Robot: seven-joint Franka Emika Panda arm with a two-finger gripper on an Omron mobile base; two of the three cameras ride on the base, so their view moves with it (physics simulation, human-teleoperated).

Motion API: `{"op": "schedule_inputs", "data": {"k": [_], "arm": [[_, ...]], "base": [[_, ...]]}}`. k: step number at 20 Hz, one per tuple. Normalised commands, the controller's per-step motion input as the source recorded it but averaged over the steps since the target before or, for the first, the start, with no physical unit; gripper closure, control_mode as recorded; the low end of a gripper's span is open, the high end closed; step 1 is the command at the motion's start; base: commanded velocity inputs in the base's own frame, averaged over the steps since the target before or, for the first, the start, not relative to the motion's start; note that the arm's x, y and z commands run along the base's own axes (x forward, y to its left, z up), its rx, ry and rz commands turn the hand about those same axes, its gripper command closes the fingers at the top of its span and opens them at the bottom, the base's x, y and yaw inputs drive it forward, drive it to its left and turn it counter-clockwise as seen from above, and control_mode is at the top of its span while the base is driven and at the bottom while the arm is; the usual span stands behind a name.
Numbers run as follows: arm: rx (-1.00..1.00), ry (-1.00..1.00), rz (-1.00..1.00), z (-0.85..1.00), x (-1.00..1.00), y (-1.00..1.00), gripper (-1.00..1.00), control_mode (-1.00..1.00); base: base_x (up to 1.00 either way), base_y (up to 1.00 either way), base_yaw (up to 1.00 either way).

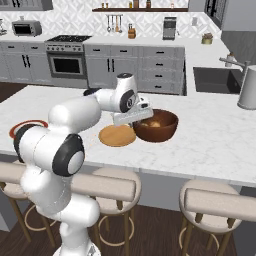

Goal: Pick the chicken drumstick and potato from their plates and place them in the bowl. Then put the bowl in the fridge.

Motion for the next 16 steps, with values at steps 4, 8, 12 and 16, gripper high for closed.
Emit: {"op": "schedule_inputs", "data": {"k": [4,8,12,16], "arm": [[0.0,0.0,0.63,0.33,-0.5,0.36,1.0,-1.0],[0.0,0.0,0.66,0.24,-0.45,0.58,1.0,-1.0],[-0.04,0.0,0.56,0.4,-0.74,0.54,1.0,-1.0],[-0.19,-0.08,0.34,0.57,-1.0,0.44,1.0,-1.0]], "base": [[0.0,0.0,0.0],[0.0,0.0,0.0],[0.0,0.0,0.0],[0.0,0.0,0.0]]}}
